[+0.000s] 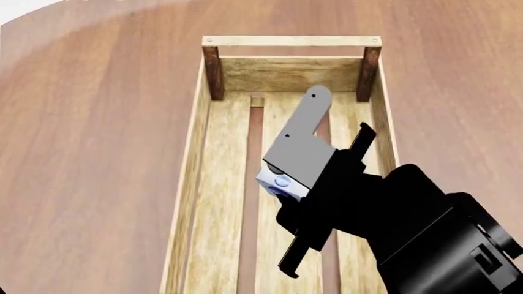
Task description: Pick up the cream cheese and put it in the tray.
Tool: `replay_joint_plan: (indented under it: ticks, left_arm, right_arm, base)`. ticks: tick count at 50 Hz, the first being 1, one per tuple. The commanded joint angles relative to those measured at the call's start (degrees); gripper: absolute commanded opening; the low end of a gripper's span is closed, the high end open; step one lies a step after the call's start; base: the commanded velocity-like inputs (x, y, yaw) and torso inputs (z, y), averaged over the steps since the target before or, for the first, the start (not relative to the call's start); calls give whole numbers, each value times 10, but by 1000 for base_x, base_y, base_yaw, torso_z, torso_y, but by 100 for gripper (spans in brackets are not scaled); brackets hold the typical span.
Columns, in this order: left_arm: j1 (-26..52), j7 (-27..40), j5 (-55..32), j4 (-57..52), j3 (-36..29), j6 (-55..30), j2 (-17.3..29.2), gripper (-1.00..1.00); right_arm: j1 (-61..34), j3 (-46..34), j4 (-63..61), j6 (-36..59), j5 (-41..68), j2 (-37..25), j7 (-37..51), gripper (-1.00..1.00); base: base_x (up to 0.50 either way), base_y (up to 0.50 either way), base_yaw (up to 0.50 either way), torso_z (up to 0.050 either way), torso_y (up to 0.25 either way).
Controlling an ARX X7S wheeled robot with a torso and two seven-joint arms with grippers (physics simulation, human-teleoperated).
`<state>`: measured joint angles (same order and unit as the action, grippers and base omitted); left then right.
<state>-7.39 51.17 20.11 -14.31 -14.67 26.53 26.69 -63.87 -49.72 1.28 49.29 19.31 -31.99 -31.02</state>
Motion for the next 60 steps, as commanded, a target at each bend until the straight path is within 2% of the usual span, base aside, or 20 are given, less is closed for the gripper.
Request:
replay_joint_plan:
  ticks: [1,60]
  left_arm:
    - [-1,1,0,-1,-1,-1,1,100]
    - [1,7,-2,0,-2,-2,5,100]
  right_arm:
    - [-5,-4,1,-4,-10,1,0,-100]
    - [-4,-20,19,-16,-18,6,1,-100]
  base:
    - [0,0,0,0,-117]
    - [-1,0,0,0,-103]
